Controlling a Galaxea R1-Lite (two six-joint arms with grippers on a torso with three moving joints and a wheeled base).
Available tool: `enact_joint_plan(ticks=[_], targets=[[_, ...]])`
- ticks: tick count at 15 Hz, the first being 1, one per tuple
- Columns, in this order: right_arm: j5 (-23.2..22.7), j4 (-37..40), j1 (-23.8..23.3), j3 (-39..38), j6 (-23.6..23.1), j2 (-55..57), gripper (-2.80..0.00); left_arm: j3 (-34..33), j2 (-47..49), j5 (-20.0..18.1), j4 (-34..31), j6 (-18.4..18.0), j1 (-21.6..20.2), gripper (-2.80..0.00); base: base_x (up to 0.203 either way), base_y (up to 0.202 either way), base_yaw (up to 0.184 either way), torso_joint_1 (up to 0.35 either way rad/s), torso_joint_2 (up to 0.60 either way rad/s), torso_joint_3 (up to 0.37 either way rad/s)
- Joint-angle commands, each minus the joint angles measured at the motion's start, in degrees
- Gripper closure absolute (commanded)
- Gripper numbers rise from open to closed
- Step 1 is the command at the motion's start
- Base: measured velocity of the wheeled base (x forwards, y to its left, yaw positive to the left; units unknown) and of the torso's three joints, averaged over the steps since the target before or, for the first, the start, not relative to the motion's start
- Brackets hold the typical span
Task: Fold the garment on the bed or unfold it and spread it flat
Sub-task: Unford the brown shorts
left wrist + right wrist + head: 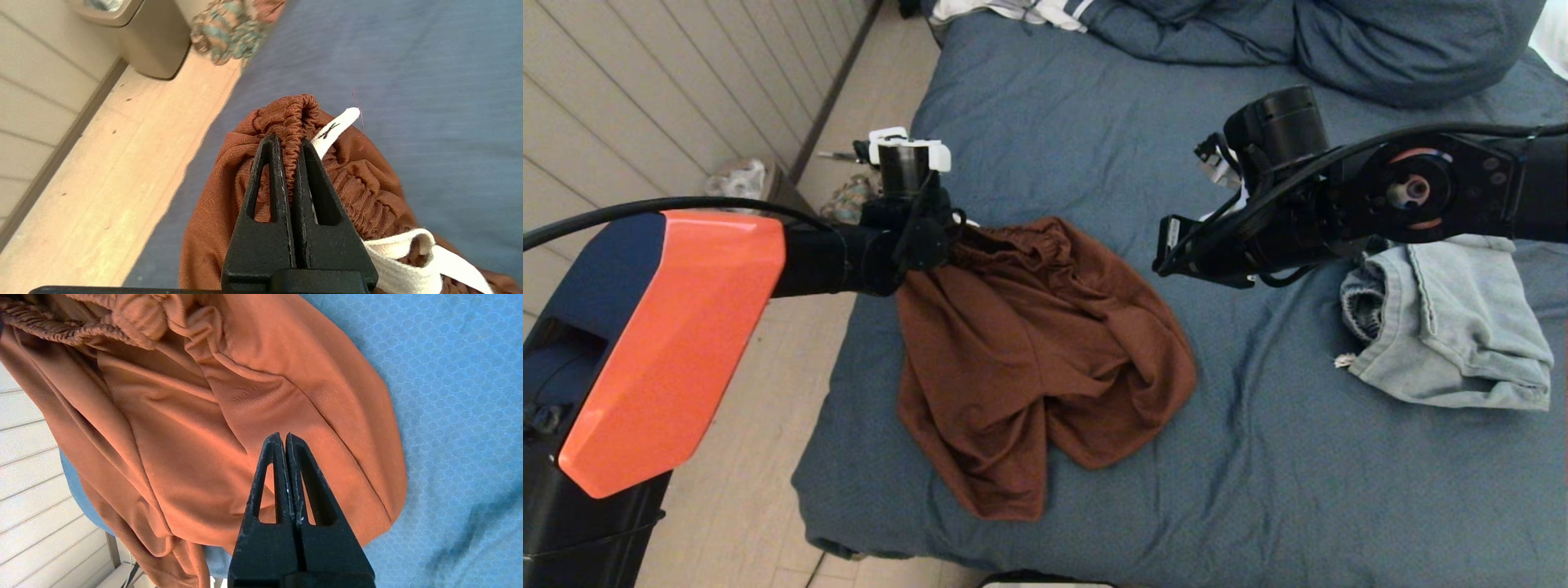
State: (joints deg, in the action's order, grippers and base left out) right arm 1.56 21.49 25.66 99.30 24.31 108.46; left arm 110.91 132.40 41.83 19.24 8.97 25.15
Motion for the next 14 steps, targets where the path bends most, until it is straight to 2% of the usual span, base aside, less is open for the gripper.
enact_joint_plan(ticks=[1,6,7,10,14], targets=[[0.02,0.13,0.01,0.01,0.04,0.08,0.0,-0.08,1.06,0.36,0.01,-0.01,-0.19,0.0,0.0,0.0,0.0,0.0,0.0,0.0],[0.02,0.13,0.01,-0.08,0.04,0.0,0.0,-0.08,1.02,1.15,-0.52,-0.36,-0.1,0.0,0.0,0.0,0.0,0.0,0.0,0.0],[0.02,0.13,0.01,-0.08,0.04,0.0,0.0,-0.08,0.9,1.35,-0.52,-0.36,-0.08,-2.8,0.0,0.0,0.0,0.0,0.0,0.0],[-0.07,0.13,0.01,-0.16,0.04,-0.09,0.0,-0.32,-1.4,1.79,0.09,-0.22,0.13,-2.8,0.0,0.0,0.0,0.0,0.0,0.0],[-0.15,0.22,0.36,-0.28,0.04,-0.29,0.0,-3.43,-9.82,3.84,-0.18,0.06,2.19,-2.8,0.0,0.0,0.0,0.0,0.0,0.0]])
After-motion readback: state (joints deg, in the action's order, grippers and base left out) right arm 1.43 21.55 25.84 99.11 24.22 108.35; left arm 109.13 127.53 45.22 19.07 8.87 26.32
